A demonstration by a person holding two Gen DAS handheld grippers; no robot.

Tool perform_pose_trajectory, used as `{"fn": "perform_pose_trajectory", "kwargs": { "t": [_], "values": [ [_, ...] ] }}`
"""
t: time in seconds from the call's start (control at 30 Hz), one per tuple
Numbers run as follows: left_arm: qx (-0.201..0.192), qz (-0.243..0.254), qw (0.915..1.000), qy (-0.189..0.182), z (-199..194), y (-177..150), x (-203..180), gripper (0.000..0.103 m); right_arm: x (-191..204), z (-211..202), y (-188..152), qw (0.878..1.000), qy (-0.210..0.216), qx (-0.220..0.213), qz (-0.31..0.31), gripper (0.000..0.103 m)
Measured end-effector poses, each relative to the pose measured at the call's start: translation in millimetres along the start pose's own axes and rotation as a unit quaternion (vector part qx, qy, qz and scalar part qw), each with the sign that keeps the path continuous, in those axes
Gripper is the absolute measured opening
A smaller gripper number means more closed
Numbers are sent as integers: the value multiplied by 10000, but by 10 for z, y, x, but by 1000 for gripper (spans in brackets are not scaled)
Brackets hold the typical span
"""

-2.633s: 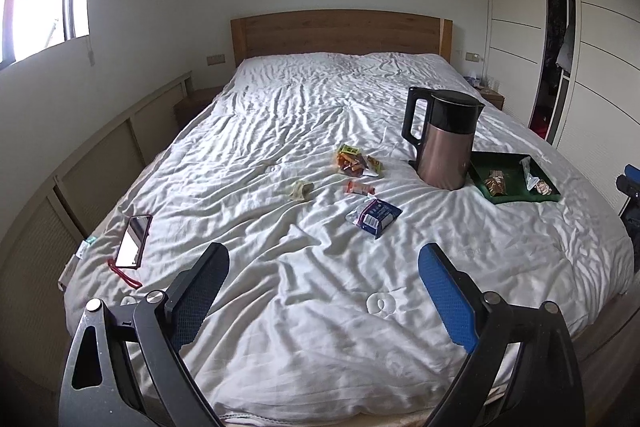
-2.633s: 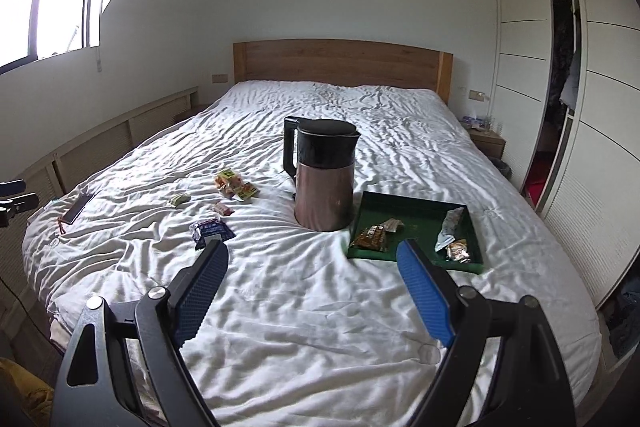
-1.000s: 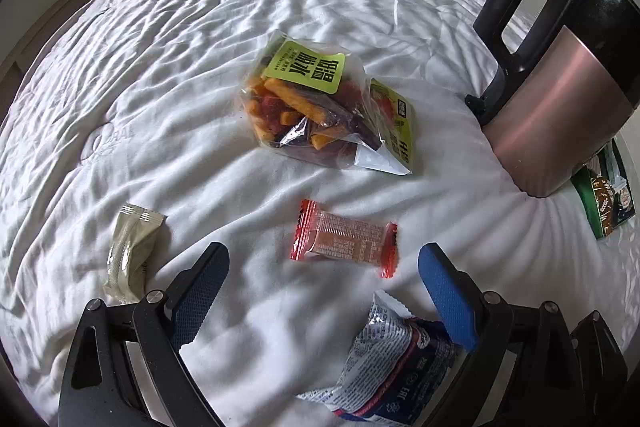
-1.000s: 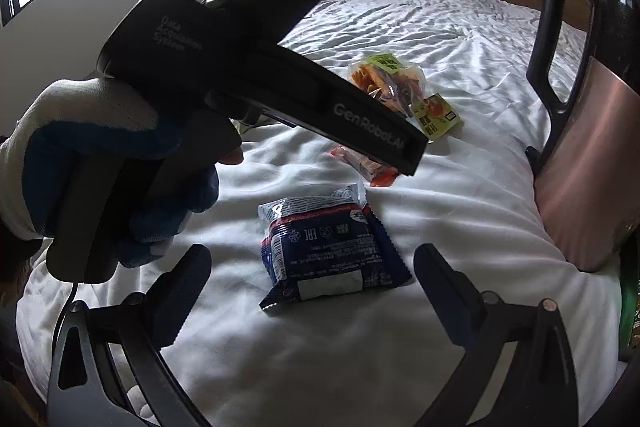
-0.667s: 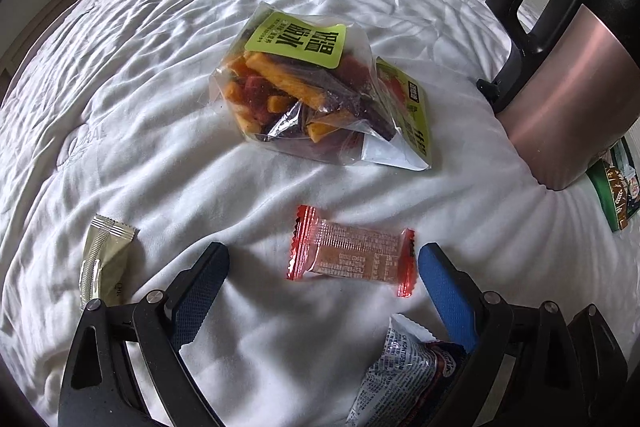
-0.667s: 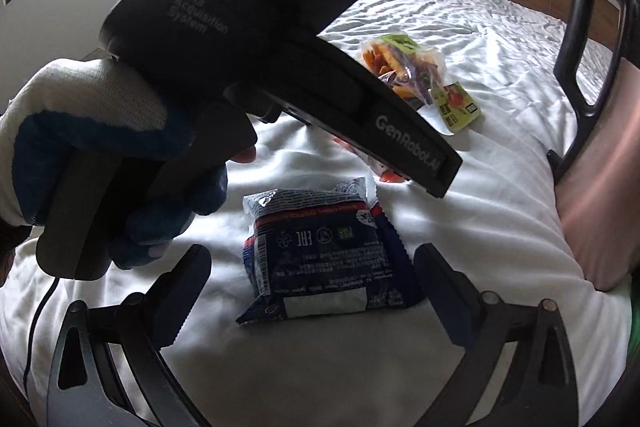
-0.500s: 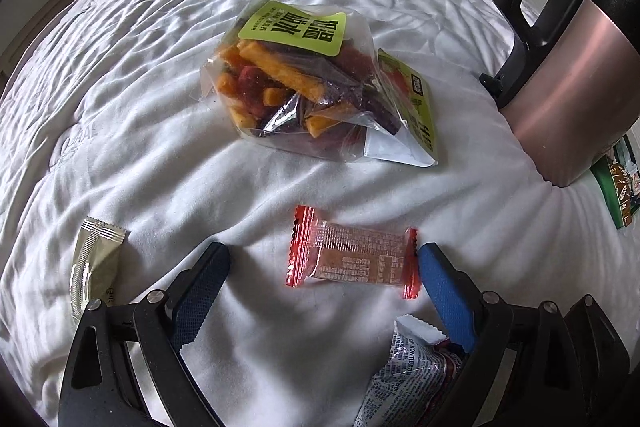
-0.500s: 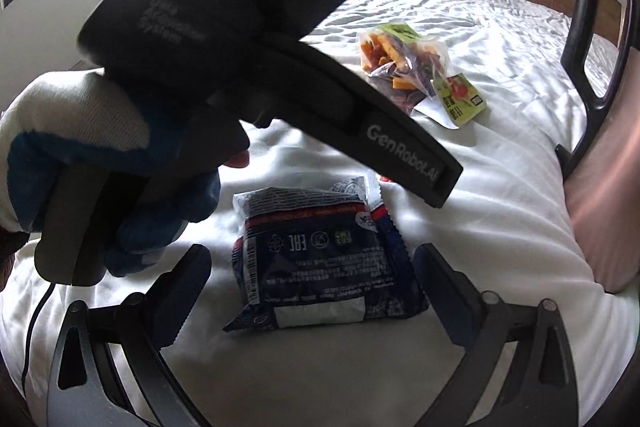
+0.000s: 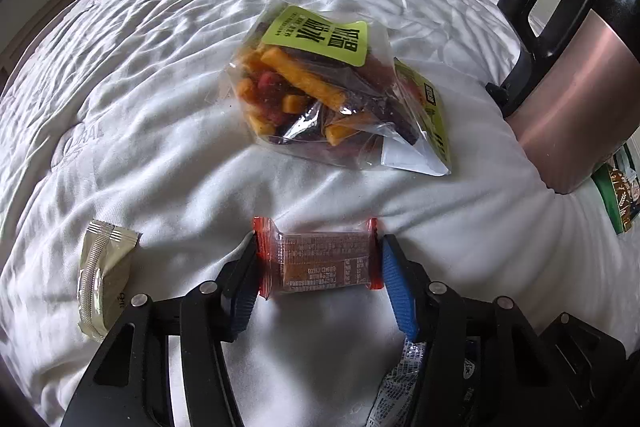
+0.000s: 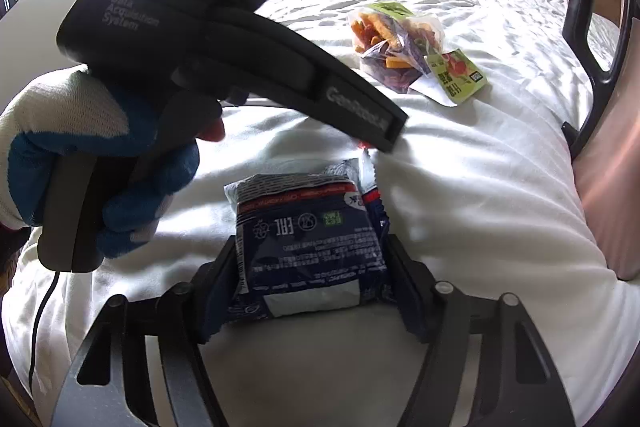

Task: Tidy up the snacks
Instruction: 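Grasp the blue-white biscuit packet with the right tool while the left tool grasps the orange wafer bar, then lift both held packets off the bed with both tools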

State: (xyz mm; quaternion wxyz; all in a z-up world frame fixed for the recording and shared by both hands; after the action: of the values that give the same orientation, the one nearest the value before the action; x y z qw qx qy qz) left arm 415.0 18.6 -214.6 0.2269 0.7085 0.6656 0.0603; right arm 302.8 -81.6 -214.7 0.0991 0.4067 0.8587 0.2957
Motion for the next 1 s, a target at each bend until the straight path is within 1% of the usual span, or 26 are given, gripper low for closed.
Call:
{"fn": "perform_pose_trajectory", "kwargs": {
  "t": [0.17,0.5,0.73,0.8,1.0],
  "values": [
    [-46,96,9999,-15,-42,-30,13,41,40,18,1,10000,-55,30,-20,103],
    [-104,204,9997,-20,-166,-132,-58,39,-83,17,41,9998,-63,6,165,103],
    [-111,215,9997,-8,-241,-214,-123,39,-31,-175,-18,9997,-81,-7,228,103],
    [-123,204,9997,-28,-267,-237,-134,39,-38,-161,15,9997,-90,-13,226,103],
    [-149,138,9998,-69,-343,-311,-176,38,38,-422,-114,9997,-59,-24,226,103]
  ]
}}
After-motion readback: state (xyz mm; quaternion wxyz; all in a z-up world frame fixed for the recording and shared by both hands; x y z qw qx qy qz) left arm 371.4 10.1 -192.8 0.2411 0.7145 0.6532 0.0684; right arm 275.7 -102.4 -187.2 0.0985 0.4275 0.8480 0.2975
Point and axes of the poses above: each gripper's, at about its wrist camera, not at the fingertips, and z roughly the way its jaws point, x to its left, y to its top, the point moved 4 cm from there along z, roughly the way its jaws point, and after that the axes turned 9 degrees about -y, right-handed, at the moved point
